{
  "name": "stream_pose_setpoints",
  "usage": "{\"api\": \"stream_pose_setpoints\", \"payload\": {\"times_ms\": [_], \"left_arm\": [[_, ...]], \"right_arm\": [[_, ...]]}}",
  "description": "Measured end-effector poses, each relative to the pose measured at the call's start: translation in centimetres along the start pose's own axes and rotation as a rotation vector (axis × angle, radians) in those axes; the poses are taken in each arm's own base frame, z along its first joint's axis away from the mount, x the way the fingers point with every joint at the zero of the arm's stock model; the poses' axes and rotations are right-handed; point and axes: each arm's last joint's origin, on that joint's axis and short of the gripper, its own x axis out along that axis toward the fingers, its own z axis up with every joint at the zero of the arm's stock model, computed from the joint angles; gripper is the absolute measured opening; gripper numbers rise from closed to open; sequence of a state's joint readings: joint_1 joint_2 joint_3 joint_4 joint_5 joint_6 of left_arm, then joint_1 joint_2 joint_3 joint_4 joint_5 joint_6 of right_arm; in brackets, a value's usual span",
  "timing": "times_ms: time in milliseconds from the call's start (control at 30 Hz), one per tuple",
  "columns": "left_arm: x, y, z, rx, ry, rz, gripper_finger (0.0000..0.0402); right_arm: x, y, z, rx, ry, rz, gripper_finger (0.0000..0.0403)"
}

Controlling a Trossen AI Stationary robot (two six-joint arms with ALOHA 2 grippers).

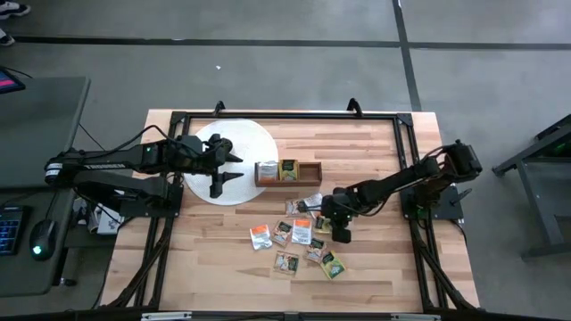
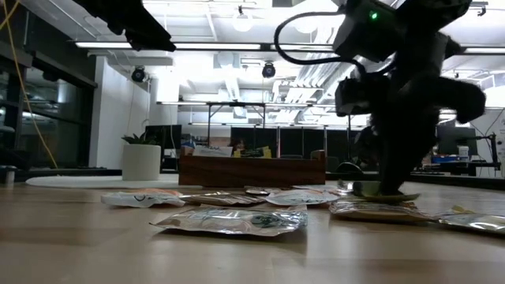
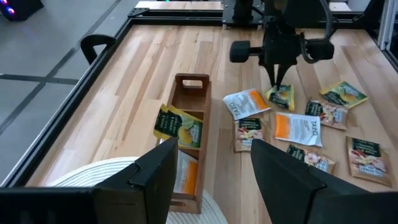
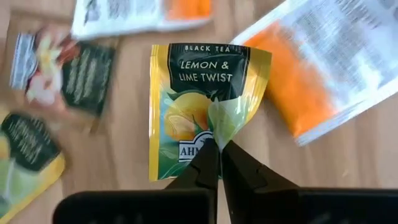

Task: Pick & Place Tea
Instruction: Put the yellow tea bag into the middle section of the wooden organizer

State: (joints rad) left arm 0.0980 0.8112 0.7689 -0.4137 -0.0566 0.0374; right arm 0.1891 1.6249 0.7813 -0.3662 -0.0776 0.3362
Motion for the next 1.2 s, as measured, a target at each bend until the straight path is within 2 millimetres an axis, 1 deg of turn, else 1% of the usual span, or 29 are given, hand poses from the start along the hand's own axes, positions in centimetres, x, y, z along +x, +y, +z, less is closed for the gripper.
{"api": "stream_pose_setpoints", "payload": {"times_ms": [100, 167, 233, 433, 567, 667, 867, 933, 1033, 1200], "left_arm": [[0.0, 0.0, 0.0, -0.009, 0.0, -0.001, 0.0202], [0.0, 0.0, 0.0, -0.018, -0.005, 0.0, 0.0202], [0.1, 0.0, 0.2, -0.029, -0.017, -0.005, 0.0202], [1.4, -0.2, 0.8, -0.048, -0.058, -0.068, 0.0202], [2.9, -0.4, 1.4, -0.048, -0.105, -0.112, 0.0202], [4.1, -0.6, 1.9, -0.062, -0.152, -0.141, 0.0202], [6.3, -0.7, 2.4, -0.107, -0.202, -0.164, 0.0202], [6.8, -0.8, 2.3, -0.127, -0.198, -0.165, 0.0202], [7.6, -0.8, 2.7, -0.151, -0.239, -0.157, 0.0202], [8.8, -0.8, 3.0, -0.151, -0.294, -0.166, 0.0202]], "right_arm": [[-1.4, 0.6, 0.1, -0.018, -0.008, -0.023, 0.0001], [-2.6, 1.2, 0.2, -0.037, -0.047, -0.055, 0.0001], [-3.5, 1.6, -0.1, -0.046, -0.079, -0.098, 0.0001], [-6.3, 2.2, 0.2, 0.023, -0.287, -0.217, 0.0], [-7.4, 2.1, 0.7, 0.056, -0.404, -0.284, 0.0], [-7.8, 2.0, 1.2, 0.081, -0.486, -0.325, 0.0], [-8.8, 1.7, 2.9, 0.151, -0.711, -0.437, 0.0], [-9.1, 1.5, 3.3, 0.176, -0.772, -0.479, 0.0], [-9.7, 1.2, 4.1, 0.198, -0.858, -0.525, 0.0], [-11.0, 0.5, 5.5, 0.183, -0.985, -0.549, 0.0]]}}
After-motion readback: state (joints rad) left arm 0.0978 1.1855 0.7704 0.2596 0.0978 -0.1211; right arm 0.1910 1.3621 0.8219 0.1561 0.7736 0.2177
